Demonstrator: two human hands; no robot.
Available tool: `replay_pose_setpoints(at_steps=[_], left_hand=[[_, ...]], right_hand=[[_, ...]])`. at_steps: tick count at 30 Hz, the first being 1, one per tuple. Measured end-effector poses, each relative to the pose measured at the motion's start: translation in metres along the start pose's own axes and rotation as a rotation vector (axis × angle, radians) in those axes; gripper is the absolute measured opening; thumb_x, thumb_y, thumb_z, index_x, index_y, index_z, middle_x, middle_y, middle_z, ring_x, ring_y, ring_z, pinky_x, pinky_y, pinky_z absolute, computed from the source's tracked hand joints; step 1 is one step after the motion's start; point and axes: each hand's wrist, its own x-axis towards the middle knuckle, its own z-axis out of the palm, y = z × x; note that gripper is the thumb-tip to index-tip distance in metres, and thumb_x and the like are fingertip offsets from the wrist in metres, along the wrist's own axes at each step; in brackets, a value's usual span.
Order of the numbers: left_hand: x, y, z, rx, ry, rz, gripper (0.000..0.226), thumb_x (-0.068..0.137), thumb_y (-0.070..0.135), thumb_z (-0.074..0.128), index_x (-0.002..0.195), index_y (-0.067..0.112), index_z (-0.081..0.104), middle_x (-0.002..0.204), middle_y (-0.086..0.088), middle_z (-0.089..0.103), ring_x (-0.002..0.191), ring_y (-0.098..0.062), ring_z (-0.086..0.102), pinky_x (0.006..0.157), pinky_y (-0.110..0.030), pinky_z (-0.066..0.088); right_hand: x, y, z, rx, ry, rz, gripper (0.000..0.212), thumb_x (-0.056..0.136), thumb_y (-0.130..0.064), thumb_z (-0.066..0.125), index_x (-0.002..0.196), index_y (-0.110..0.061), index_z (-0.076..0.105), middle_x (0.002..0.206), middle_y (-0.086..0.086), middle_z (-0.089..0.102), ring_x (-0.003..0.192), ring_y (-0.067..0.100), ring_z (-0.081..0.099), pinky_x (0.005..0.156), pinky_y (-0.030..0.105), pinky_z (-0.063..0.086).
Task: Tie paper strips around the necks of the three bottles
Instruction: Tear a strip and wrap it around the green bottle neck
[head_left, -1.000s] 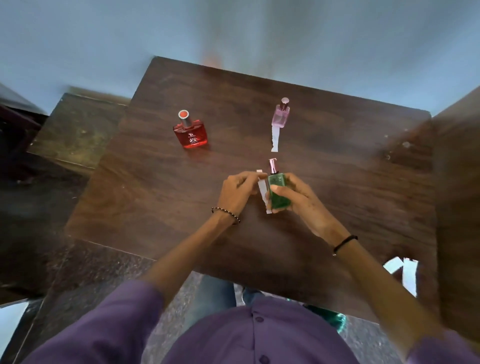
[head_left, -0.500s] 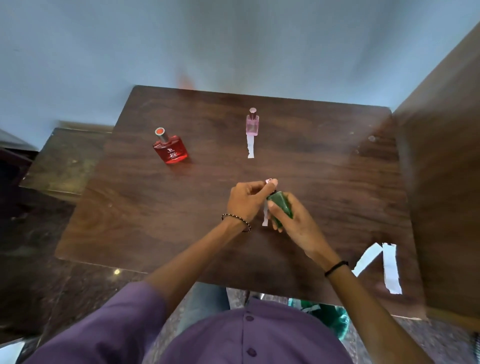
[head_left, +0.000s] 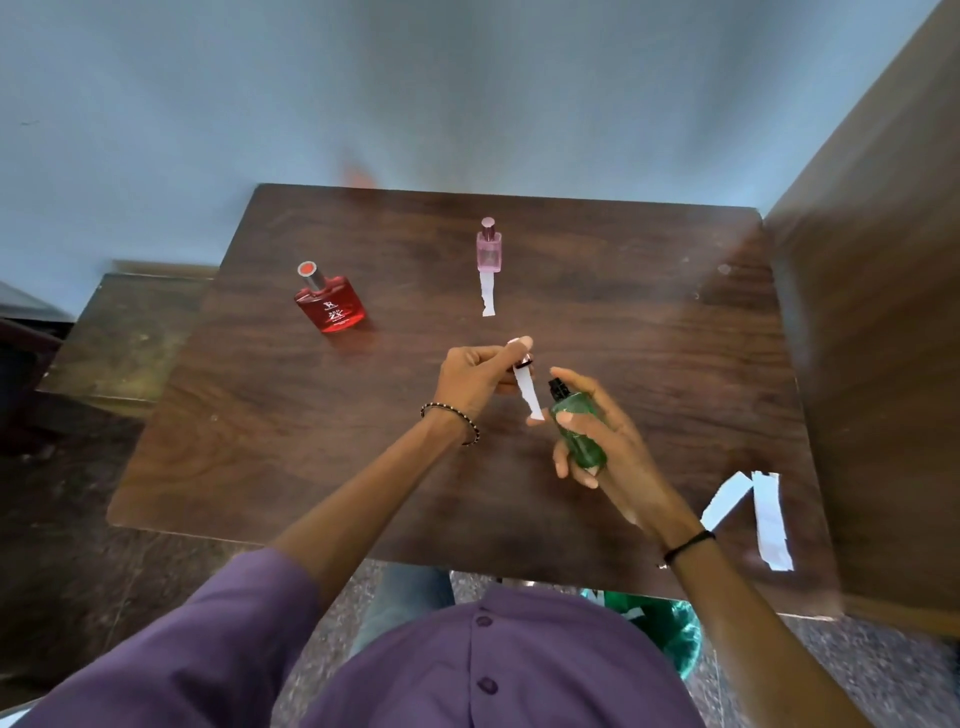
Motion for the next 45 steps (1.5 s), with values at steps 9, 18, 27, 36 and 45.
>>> replay_pose_setpoints(at_steps=[9,18,27,36,45], left_hand=[[0.0,0.003,0.009,0.035,-0.021,0.003,0.033,0.086,0.036,0.076,0.087,0.004,0.081,0.085,-0.017,0.078,0.081,-0.025,0.074,0.08,-0.037,0.062],[0.0,0.007,0.009,0.026,-0.054,0.004,0.035,0.084,0.037,0.077,0.088,0.002,0.08,0.084,-0.015,0.078,0.084,-0.03,0.076,0.078,-0.038,0.063],[0.0,0.013,0.015,-0.006,-0.095,-0.034,0.037,0.087,0.034,0.075,0.091,-0.003,0.077,0.085,-0.017,0.078,0.079,-0.027,0.077,0.068,-0.033,0.062],[0.004,0.014,0.018,-0.017,-0.085,-0.042,0.037,0.085,0.035,0.077,0.09,-0.001,0.077,0.086,-0.018,0.078,0.082,-0.029,0.077,0.072,-0.037,0.062],[0.005,0.012,0.021,0.001,-0.069,-0.057,0.037,0.085,0.034,0.076,0.088,-0.003,0.076,0.086,-0.02,0.077,0.081,-0.03,0.077,0.078,-0.046,0.063]], right_hand=[[0.004,-0.009,0.001,0.332,-0.045,0.029,0.039,0.09,-0.015,0.05,0.126,-0.02,0.062,0.082,0.014,0.062,0.042,0.015,0.055,0.029,0.017,0.035],[0.006,-0.011,-0.008,0.44,-0.076,0.068,0.038,0.098,-0.017,0.043,0.133,-0.019,0.058,0.065,0.01,0.052,0.028,0.01,0.042,0.028,0.018,0.029],[0.017,-0.016,-0.002,-0.176,0.14,-0.045,0.029,0.099,-0.009,0.057,0.124,-0.022,0.063,0.073,0.019,0.057,0.038,0.018,0.043,0.036,0.019,0.029],[0.024,-0.02,0.006,-0.435,0.195,-0.083,0.029,0.096,-0.014,0.064,0.119,-0.032,0.064,0.076,0.02,0.064,0.047,0.026,0.05,0.041,0.027,0.044],[0.026,-0.017,0.003,-0.589,0.193,-0.118,0.025,0.097,-0.018,0.064,0.119,-0.028,0.06,0.068,0.01,0.063,0.045,0.018,0.053,0.04,0.024,0.046]])
